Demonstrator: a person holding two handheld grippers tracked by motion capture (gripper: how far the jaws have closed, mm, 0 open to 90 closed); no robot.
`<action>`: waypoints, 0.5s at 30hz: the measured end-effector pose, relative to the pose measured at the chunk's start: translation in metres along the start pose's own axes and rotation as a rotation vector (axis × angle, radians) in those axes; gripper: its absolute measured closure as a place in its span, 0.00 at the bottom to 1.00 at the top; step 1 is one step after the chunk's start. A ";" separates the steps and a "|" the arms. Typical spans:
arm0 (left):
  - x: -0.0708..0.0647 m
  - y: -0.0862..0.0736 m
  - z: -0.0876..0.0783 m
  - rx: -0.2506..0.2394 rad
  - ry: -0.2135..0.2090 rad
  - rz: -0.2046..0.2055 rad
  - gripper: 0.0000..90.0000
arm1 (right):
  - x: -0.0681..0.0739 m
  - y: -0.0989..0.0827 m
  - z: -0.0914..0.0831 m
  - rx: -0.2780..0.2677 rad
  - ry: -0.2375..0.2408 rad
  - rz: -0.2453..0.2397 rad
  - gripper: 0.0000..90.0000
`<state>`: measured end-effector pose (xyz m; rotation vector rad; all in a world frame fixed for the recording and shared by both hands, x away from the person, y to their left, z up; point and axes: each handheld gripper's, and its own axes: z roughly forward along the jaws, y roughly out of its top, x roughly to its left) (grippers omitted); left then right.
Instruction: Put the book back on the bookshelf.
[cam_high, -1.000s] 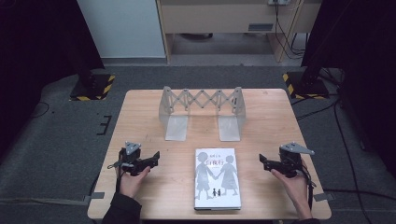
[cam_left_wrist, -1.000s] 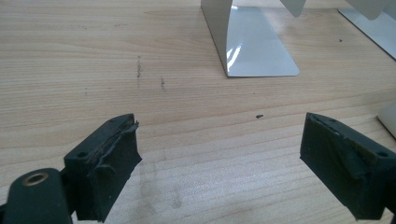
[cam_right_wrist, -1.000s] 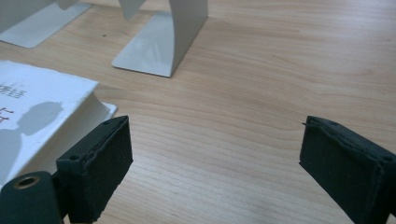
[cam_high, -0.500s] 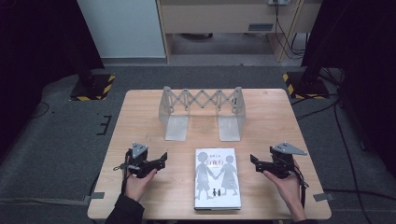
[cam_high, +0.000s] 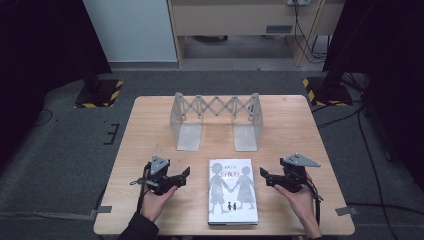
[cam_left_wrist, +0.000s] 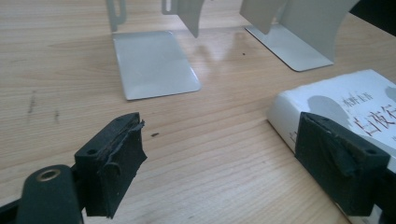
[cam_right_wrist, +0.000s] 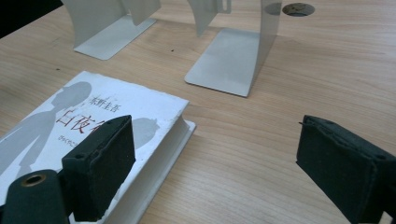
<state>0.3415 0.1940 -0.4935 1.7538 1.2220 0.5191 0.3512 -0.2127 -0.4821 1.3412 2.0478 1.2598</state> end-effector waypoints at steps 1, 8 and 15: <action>-0.002 0.000 0.001 0.001 -0.005 0.002 0.16 | 0.001 0.000 0.001 0.001 0.002 -0.003 0.13; -0.013 -0.001 0.005 0.017 -0.038 0.019 0.16 | 0.009 -0.003 0.008 0.015 0.020 -0.016 0.13; -0.025 -0.002 0.012 0.034 -0.062 0.041 0.16 | 0.017 -0.010 0.017 0.044 0.071 0.000 0.13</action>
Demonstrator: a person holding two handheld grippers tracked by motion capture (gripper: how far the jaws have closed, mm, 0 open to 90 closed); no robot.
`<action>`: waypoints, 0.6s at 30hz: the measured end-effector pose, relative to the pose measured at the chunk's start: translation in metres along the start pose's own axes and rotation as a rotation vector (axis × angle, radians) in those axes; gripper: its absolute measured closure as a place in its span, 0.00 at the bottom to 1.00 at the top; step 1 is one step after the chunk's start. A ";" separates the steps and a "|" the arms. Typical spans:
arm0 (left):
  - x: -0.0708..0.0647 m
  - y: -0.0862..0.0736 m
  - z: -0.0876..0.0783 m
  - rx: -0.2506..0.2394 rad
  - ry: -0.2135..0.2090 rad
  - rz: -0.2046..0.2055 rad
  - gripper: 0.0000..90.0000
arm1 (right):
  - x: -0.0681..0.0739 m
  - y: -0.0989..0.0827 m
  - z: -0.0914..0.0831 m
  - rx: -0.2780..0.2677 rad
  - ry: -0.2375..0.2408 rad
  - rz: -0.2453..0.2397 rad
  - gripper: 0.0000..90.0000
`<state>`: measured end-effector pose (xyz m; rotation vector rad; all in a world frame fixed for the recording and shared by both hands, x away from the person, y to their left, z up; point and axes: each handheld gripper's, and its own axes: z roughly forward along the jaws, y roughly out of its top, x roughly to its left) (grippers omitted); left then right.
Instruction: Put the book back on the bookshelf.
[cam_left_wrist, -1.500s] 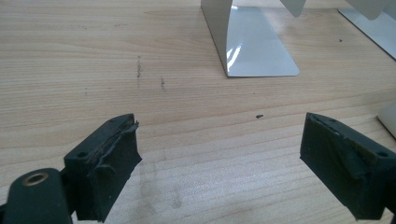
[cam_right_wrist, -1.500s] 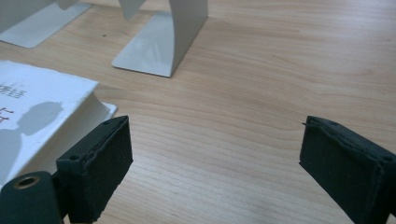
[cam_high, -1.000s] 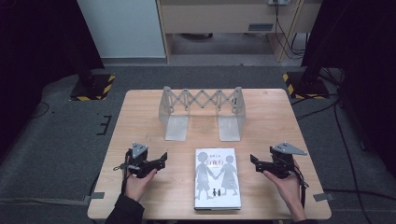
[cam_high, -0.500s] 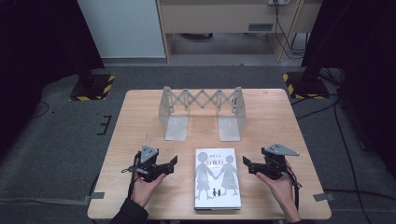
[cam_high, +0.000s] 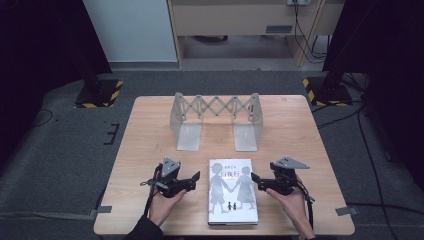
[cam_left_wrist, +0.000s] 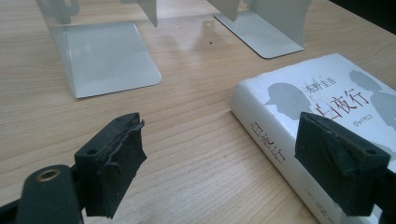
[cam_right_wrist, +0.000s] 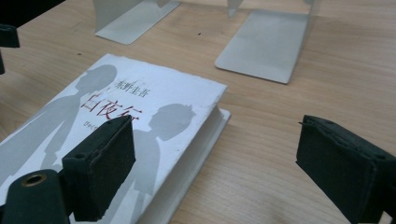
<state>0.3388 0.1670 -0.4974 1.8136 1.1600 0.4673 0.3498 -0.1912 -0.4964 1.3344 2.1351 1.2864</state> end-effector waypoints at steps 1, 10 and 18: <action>-0.002 0.000 0.001 0.001 -0.005 0.001 0.16 | 0.001 -0.001 0.002 0.001 0.003 -0.005 0.13; -0.014 -0.002 0.011 0.025 -0.032 0.018 0.16 | 0.010 -0.008 0.012 0.020 0.067 0.017 0.14; -0.026 -0.005 0.018 0.054 -0.057 0.048 0.16 | 0.019 -0.012 0.021 0.037 0.098 0.007 0.15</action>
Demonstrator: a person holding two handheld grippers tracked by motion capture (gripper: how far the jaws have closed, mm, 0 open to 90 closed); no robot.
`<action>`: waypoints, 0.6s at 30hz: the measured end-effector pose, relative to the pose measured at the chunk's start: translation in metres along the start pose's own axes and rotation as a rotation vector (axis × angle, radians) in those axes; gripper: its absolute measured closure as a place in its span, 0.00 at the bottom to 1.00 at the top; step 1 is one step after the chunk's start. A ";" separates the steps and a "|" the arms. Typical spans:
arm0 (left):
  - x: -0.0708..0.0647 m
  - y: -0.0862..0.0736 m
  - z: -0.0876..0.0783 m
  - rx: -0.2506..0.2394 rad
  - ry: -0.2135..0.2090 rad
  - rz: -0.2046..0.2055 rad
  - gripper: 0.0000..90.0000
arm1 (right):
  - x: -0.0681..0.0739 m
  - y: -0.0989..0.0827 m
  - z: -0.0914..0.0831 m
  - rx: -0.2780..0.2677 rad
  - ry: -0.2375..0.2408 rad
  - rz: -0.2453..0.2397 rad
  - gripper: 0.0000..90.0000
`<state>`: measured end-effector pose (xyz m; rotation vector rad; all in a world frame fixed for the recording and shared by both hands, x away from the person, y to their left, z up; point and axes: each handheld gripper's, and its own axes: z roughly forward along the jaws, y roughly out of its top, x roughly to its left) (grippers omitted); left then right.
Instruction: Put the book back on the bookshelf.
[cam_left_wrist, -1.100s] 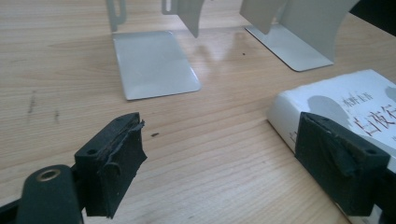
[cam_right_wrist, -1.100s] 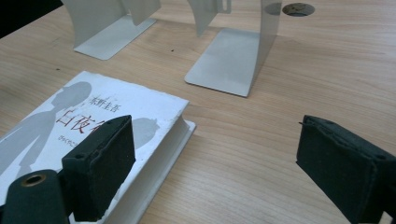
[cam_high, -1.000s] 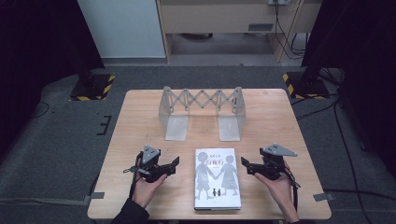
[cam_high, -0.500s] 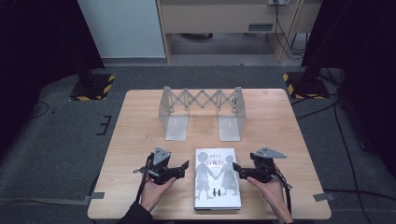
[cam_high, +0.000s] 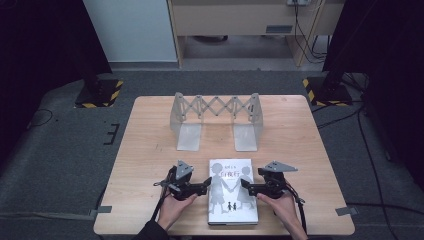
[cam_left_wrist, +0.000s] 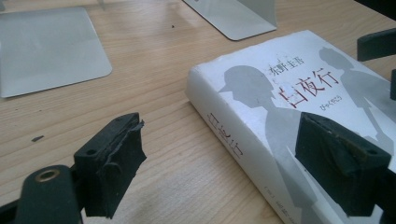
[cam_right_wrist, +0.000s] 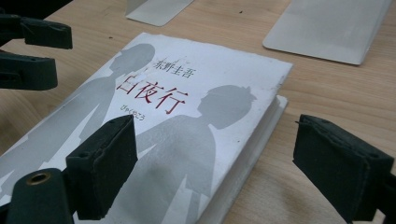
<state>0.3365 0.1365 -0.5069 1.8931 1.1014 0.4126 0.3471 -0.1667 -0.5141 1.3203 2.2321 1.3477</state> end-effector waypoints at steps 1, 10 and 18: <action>-0.001 0.000 0.001 0.003 -0.002 -0.001 0.16 | 0.001 0.000 0.001 0.000 0.001 -0.007 0.16; -0.009 -0.002 0.011 0.034 -0.011 0.029 0.15 | 0.005 -0.003 0.009 0.016 0.020 -0.010 0.19; -0.014 -0.004 0.017 0.015 -0.033 0.038 0.13 | 0.006 -0.004 0.013 0.021 0.047 0.003 0.17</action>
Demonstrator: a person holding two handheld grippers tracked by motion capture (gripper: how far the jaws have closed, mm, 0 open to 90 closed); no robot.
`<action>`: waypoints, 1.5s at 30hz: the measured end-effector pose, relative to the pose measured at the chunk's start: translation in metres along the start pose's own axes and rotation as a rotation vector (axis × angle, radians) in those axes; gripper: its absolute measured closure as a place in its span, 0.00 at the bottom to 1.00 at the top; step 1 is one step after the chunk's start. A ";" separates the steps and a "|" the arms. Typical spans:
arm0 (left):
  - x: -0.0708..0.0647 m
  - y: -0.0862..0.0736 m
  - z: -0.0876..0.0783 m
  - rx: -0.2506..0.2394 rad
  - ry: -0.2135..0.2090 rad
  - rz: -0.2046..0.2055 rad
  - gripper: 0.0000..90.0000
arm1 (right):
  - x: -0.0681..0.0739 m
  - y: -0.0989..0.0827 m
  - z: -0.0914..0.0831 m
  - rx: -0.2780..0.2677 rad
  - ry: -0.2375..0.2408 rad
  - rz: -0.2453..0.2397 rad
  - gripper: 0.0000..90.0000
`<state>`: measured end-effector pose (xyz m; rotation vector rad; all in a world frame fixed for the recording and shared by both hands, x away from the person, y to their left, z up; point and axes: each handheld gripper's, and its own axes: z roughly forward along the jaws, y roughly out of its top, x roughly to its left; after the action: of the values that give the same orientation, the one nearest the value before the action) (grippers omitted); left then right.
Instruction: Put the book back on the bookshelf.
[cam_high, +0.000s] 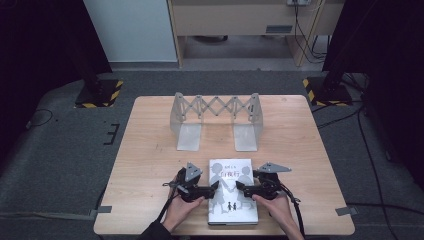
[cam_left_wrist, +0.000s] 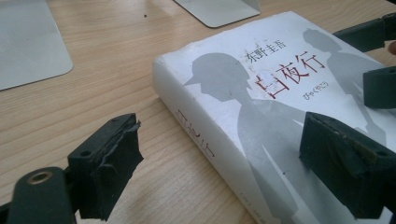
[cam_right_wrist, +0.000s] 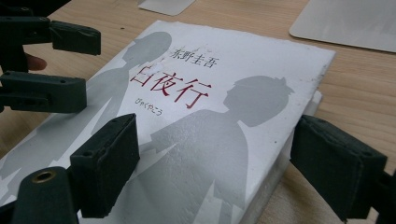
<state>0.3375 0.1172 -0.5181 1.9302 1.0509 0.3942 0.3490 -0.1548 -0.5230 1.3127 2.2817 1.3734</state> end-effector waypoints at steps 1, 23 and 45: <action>0.000 0.000 0.000 0.000 0.000 0.000 0.12 | 0.000 0.000 0.000 0.000 0.000 0.000 0.17; 0.005 -0.001 -0.004 -0.034 -0.022 -0.018 0.11 | 0.012 0.017 -0.004 -0.169 0.085 0.020 0.17; 0.016 -0.006 -0.004 -0.046 -0.016 -0.027 0.09 | 0.016 0.012 0.012 -0.094 0.149 0.057 0.27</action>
<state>0.3411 0.1337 -0.5229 1.8743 1.0472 0.3836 0.3530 -0.1327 -0.5155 1.2959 2.2559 1.6274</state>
